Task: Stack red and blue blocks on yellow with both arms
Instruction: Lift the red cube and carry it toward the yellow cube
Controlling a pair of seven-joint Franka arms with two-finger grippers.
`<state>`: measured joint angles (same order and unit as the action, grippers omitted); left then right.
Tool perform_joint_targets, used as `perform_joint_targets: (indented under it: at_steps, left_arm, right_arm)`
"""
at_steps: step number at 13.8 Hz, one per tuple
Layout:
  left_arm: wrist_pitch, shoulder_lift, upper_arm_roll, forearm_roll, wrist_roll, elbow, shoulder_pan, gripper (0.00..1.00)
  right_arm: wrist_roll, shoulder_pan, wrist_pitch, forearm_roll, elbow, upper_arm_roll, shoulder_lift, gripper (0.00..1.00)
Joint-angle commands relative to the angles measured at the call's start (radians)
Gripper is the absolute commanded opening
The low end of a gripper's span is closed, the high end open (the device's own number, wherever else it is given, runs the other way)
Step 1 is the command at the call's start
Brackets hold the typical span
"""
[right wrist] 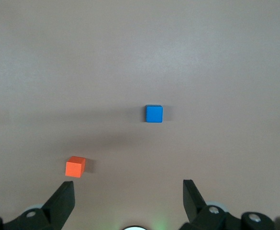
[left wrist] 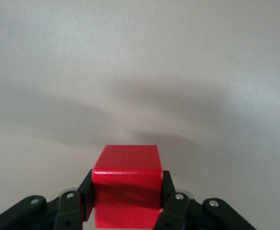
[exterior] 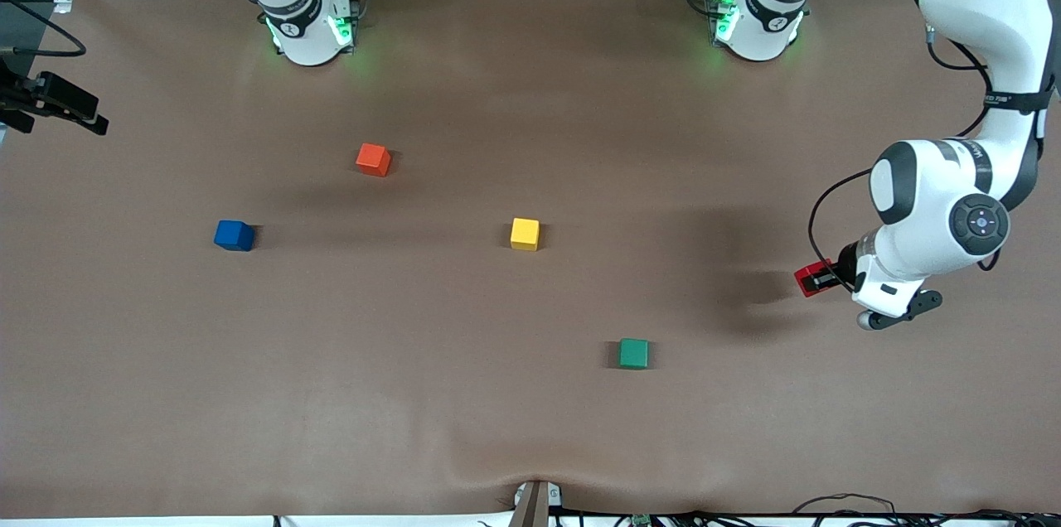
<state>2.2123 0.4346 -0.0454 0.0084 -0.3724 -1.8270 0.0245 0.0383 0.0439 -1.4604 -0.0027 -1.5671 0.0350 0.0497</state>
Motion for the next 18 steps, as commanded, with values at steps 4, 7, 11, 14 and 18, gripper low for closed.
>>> perform_joint_targets:
  at_steps: [4, 7, 11, 14, 18]
  left_arm:
    - [-0.115, -0.05, -0.024, -0.01, -0.003, 0.04, -0.005, 0.0]
    - [-0.157, -0.071, -0.051, -0.01, -0.003, 0.049, -0.001, 0.0]
    - [-0.196, -0.086, -0.068, -0.01, 0.001, 0.048, -0.003, 0.0]
    - [-0.206, -0.088, -0.091, -0.01, -0.01, 0.045, -0.003, 0.0]
    - [-0.226, -0.094, -0.129, -0.011, -0.02, 0.042, -0.002, 0.0]
  right_arm:
    - [-0.011, 0.008, 0.0, 0.015, -0.024, -0.003, 0.024, 1.0]
    - [-0.011, 0.008, 0.002, 0.015, -0.025, -0.003, 0.024, 1.0]
    - [-0.011, 0.008, 0.002, 0.015, -0.025, -0.003, 0.024, 1.0]
    - [-0.011, 0.008, 0.002, 0.015, -0.025, -0.003, 0.024, 1.0]
    - [-0.011, 0.008, 0.0, 0.015, -0.025, -0.003, 0.024, 1.0]
